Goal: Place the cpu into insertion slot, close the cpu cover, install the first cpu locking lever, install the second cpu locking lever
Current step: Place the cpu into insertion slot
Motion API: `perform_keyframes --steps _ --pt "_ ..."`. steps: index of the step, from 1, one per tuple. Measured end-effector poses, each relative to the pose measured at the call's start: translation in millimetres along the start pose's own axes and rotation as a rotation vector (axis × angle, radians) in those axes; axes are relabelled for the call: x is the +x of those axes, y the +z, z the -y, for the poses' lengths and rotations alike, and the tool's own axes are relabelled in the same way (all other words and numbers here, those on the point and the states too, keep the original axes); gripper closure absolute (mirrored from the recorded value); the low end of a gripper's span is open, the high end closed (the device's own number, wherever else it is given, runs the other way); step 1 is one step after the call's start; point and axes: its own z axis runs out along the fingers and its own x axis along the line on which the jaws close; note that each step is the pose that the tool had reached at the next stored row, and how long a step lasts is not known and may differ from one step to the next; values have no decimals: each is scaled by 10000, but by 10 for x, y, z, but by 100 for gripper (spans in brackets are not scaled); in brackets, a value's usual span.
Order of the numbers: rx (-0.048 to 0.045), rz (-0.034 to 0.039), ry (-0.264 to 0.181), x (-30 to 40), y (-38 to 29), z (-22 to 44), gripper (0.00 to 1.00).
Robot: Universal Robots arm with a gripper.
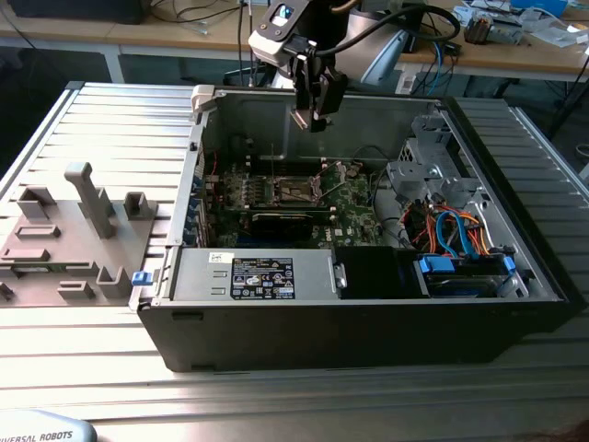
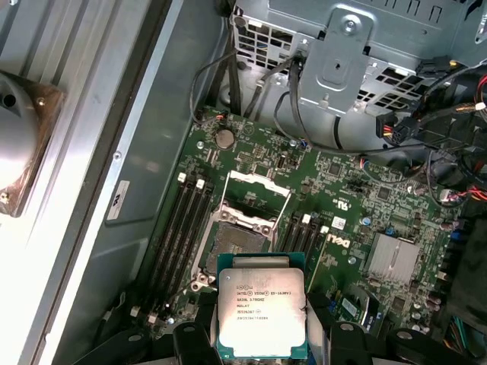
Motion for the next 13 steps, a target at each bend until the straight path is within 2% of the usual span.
perform_keyframes --steps 13 --pt "-1 3 56 0 0 0 46"
